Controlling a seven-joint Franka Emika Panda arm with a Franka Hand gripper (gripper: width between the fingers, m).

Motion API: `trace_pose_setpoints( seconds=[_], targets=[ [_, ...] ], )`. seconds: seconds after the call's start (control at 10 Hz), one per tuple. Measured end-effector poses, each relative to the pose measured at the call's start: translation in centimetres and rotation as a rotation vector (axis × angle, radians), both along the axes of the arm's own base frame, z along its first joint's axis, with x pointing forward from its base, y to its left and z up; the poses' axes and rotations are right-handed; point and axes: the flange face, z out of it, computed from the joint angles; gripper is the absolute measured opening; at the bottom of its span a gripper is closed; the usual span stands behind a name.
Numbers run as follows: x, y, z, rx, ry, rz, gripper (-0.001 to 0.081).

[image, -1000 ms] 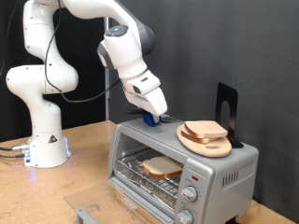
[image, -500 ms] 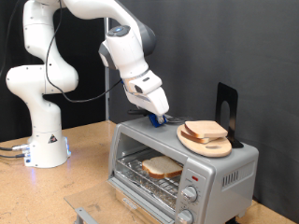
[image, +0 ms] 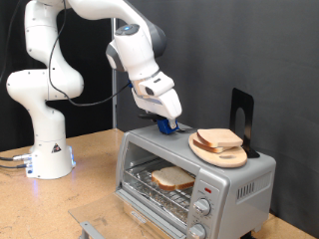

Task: Make a piece of toast with the oven

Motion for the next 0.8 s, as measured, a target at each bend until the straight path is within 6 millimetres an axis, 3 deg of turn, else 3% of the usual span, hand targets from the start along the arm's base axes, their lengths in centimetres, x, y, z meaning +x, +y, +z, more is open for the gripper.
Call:
trace_pose_setpoints(
  seconds=[0.8],
  targets=[
    [-0.8, -1.3, 4.5, 0.05, 0.008, -0.009, 0.0808]
  ],
)
